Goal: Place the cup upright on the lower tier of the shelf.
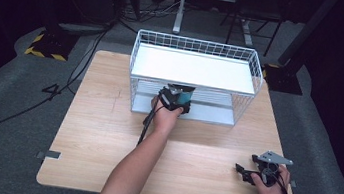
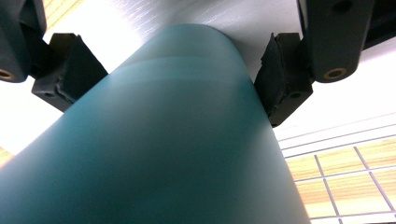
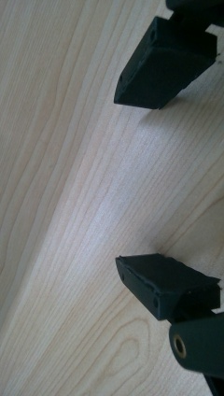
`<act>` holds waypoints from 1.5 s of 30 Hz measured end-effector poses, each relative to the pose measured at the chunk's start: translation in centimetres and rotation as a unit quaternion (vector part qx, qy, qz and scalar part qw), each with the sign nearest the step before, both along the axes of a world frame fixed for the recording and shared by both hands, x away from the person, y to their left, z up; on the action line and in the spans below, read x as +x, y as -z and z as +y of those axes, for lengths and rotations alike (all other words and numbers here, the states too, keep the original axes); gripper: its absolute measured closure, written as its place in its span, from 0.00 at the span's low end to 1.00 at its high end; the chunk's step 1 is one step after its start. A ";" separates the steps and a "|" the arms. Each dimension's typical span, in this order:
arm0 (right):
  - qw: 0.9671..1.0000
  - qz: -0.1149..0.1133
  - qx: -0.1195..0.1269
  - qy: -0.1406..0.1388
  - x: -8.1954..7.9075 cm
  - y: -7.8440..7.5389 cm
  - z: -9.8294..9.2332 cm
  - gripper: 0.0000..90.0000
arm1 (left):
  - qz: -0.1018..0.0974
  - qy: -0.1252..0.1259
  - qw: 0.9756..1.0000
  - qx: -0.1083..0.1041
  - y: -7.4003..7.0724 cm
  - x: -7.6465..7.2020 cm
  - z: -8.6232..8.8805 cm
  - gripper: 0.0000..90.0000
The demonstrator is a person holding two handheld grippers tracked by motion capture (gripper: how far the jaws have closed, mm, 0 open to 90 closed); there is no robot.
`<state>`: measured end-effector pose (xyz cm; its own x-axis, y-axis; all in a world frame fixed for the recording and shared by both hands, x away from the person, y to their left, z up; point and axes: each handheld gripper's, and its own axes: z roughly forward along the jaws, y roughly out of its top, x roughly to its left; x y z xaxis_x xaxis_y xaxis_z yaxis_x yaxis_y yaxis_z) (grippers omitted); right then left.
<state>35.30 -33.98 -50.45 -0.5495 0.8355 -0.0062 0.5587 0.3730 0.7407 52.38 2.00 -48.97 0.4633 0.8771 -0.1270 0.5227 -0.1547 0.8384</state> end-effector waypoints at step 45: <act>1.000 0.000 0.000 0.000 0.0 0.0 0.0 0.20 | -0.024 0.017 1.000 0.011 -3.9 -5.0 3.0 0.17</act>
<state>35.30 -33.98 -50.45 -0.5497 0.8353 -0.0066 0.5586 0.3734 0.7406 47.40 5.00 -45.06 0.4974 0.8634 -0.0841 0.4758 -0.1905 0.8587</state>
